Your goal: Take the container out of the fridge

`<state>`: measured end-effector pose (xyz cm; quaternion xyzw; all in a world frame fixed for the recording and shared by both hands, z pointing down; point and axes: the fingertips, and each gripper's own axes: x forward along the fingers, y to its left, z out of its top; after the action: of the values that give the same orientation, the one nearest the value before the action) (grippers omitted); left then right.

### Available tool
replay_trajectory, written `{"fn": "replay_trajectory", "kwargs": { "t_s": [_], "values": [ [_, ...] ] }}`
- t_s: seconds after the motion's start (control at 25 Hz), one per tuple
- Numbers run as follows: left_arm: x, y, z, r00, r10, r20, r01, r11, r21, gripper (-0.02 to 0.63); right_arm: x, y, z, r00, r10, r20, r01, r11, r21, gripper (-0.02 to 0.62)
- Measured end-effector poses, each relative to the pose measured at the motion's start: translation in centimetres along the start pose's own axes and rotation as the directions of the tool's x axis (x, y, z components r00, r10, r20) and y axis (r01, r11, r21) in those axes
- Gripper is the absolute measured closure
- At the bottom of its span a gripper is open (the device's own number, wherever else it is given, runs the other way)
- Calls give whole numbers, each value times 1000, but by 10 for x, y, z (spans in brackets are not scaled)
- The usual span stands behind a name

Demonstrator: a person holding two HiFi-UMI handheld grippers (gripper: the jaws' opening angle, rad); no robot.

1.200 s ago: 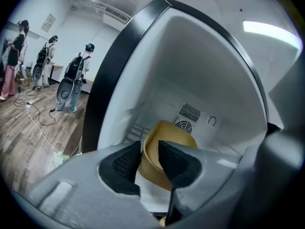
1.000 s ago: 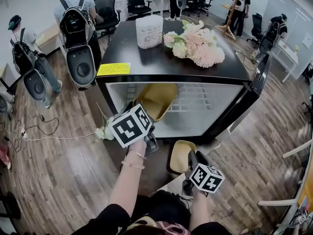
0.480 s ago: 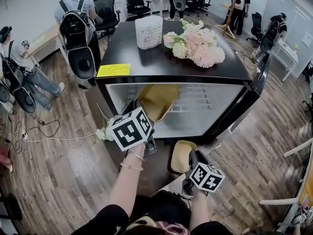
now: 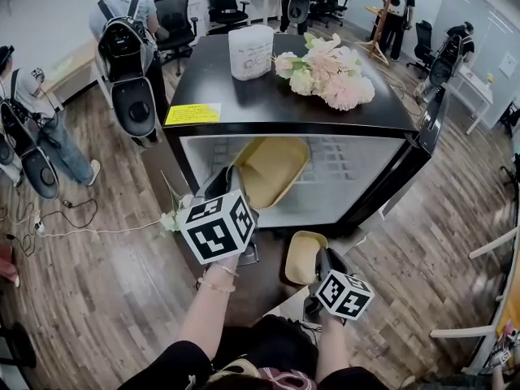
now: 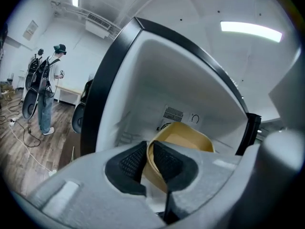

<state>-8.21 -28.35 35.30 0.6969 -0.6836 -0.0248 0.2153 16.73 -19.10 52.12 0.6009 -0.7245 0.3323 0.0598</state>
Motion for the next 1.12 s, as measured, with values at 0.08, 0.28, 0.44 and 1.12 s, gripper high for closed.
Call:
{"fn": "replay_trajectory", "kwargs": {
  "t_s": [0.08, 0.28, 0.44, 1.12],
  "values": [
    [-7, -5, 2, 1000, -27, 8, 27, 1000, 10, 557, -3, 0, 0, 1000, -8, 6, 8, 1000, -7, 528],
    [-26, -14, 10, 996, -88, 34, 87, 996, 31, 557, -12, 3, 3, 999, -25, 31, 26, 999, -24, 535],
    [-41, -15, 9, 992, -124, 36, 123, 991, 49, 557, -17, 4, 4, 998, -41, 46, 43, 998, -43, 535],
    [-82, 25, -33, 986, -161, -31, 163, 983, 83, 557, -42, 18, -9, 991, -94, 93, 101, 992, -74, 552]
  ]
}}
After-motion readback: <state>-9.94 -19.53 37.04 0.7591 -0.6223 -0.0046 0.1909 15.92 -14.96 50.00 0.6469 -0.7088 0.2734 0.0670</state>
